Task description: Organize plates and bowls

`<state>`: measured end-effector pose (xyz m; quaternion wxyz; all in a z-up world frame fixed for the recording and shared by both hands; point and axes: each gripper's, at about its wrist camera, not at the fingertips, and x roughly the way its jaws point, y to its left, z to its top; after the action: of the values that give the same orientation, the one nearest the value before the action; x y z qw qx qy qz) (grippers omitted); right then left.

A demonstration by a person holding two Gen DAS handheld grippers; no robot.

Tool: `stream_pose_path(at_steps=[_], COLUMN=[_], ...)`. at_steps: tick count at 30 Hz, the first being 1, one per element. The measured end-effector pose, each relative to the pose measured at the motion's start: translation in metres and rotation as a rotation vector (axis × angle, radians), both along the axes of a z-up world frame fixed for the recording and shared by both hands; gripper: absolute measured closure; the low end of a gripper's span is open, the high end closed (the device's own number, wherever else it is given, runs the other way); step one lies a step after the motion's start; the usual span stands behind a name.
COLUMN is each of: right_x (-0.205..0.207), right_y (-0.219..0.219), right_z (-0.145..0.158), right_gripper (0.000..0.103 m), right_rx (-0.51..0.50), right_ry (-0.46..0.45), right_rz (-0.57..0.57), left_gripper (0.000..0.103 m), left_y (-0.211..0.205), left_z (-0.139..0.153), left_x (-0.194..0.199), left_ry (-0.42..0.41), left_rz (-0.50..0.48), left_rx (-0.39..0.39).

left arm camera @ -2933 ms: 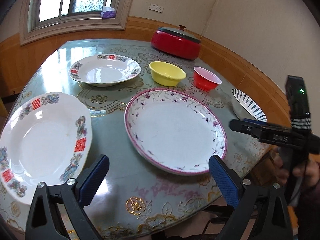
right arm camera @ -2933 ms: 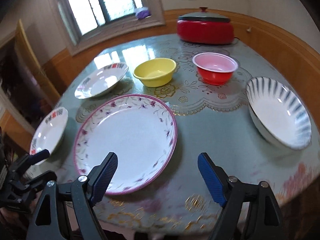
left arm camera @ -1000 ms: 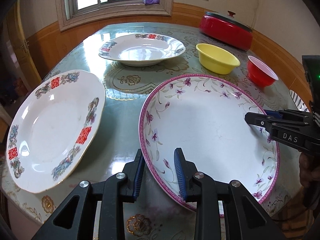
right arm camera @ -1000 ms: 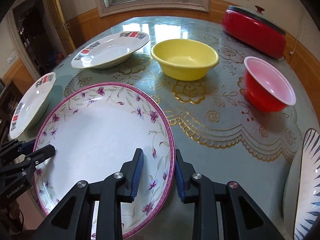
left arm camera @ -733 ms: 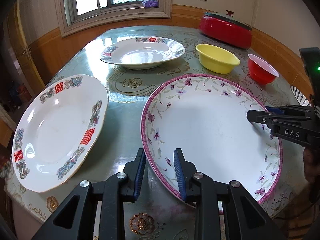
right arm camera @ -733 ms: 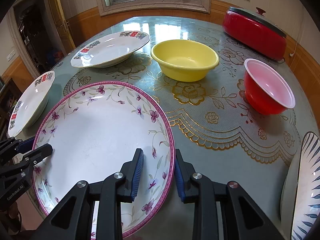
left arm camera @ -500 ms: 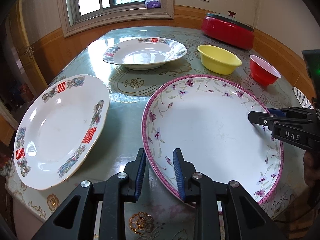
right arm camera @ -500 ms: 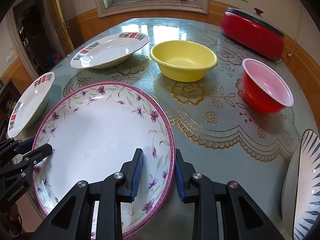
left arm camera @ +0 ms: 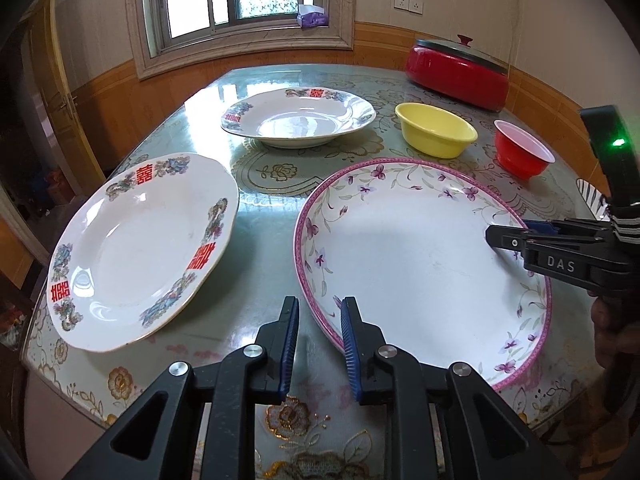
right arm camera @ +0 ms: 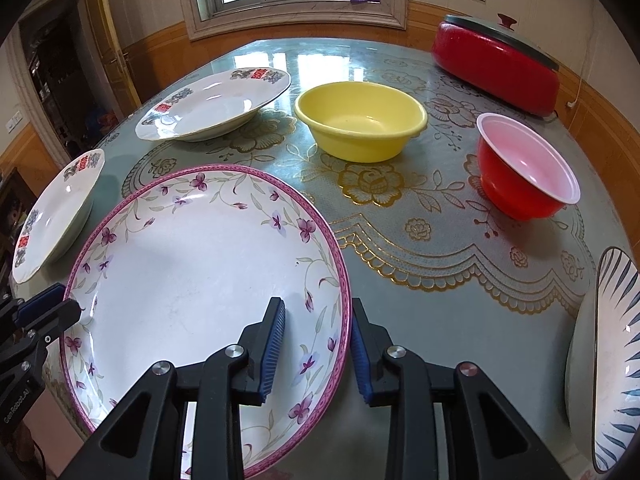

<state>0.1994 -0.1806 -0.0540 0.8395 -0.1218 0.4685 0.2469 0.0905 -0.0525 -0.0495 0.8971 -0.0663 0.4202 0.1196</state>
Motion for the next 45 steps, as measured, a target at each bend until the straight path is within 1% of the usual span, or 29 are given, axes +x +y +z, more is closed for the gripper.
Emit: stream_pose_path(at_steps=[4, 7, 11, 14, 16, 18, 22, 24, 26, 28, 30, 31, 34, 36, 41, 45], right_x=[0.001, 0.000, -0.006, -0.015, -0.022, -0.029, -0.042, -0.052, -0.060, -0.065, -0.066, -0.064, -0.054, -0.047, -0.032, -0.022], right_y=[-0.004, -0.006, -0.007, -0.002, 0.005, 0.018, 0.055, 0.078, 0.102, 0.127, 0.147, 0.156, 0.178, 0.189, 0.199, 0.200], right_z=[0.002, 0.007, 0.023, 0.039, 0.050, 0.057, 0.058, 0.056, 0.052, 0.048, 0.044, 0.042, 0.035, 0.029, 0.016, 0.006], right_gripper=[0.072, 0.072, 0.072, 0.072, 0.072, 0.072, 0.072, 0.072, 0.072, 0.072, 0.072, 0.072, 0.072, 0.072, 0.072, 0.072], right_rx=[0.015, 0.027, 0.051, 0.087, 0.130, 0.169, 0.277, 0.313, 0.347, 0.366, 0.396, 0.403, 0.391, 0.372, 0.322, 0.296], right_ry=[0.003, -0.009, -0.054, -0.091, -0.100, -0.094, -0.006, 0.036, 0.081, 0.120, 0.162, 0.175, 0.183, 0.186, 0.177, 0.194], right_rz=[-0.041, -0.081, -0.153, -0.167, -0.148, -0.112, 0.026, 0.087, 0.141, 0.194, 0.217, 0.221, 0.200, 0.178, 0.129, 0.108], left_gripper=[0.081, 0.081, 0.081, 0.078, 0.077, 0.077, 0.077, 0.077, 0.077, 0.072, 0.065, 0.063, 0.057, 0.056, 0.055, 0.054], left_y=[0.001, 0.007, 0.020, 0.037, 0.053, 0.069, 0.106, 0.124, 0.144, 0.165, 0.186, 0.196, 0.225, 0.242, 0.273, 0.288], left_z=[0.012, 0.020, 0.034, 0.047, 0.056, 0.063, 0.068, 0.067, 0.066, 0.065, 0.063, 0.062, 0.059, 0.054, 0.034, 0.016], left_x=[-0.011, -0.018, -0.030, -0.036, -0.042, -0.046, -0.052, -0.055, -0.057, -0.060, -0.063, -0.065, -0.069, -0.070, -0.066, -0.057], left_ry=[-0.031, -0.051, -0.096, -0.132, -0.154, -0.171, -0.176, -0.173, -0.172, -0.175, -0.179, -0.181, -0.193, -0.188, -0.157, -0.134], left_rz=[-0.018, -0.037, -0.079, -0.097, -0.097, -0.087, -0.055, -0.034, -0.012, 0.011, 0.041, 0.050, 0.070, 0.074, 0.037, -0.003], left_rx=[-0.002, -0.027, -0.067, -0.086, -0.102, -0.099, -0.091, -0.066, -0.062, -0.074, -0.090, -0.101, -0.131, -0.136, -0.157, -0.215])
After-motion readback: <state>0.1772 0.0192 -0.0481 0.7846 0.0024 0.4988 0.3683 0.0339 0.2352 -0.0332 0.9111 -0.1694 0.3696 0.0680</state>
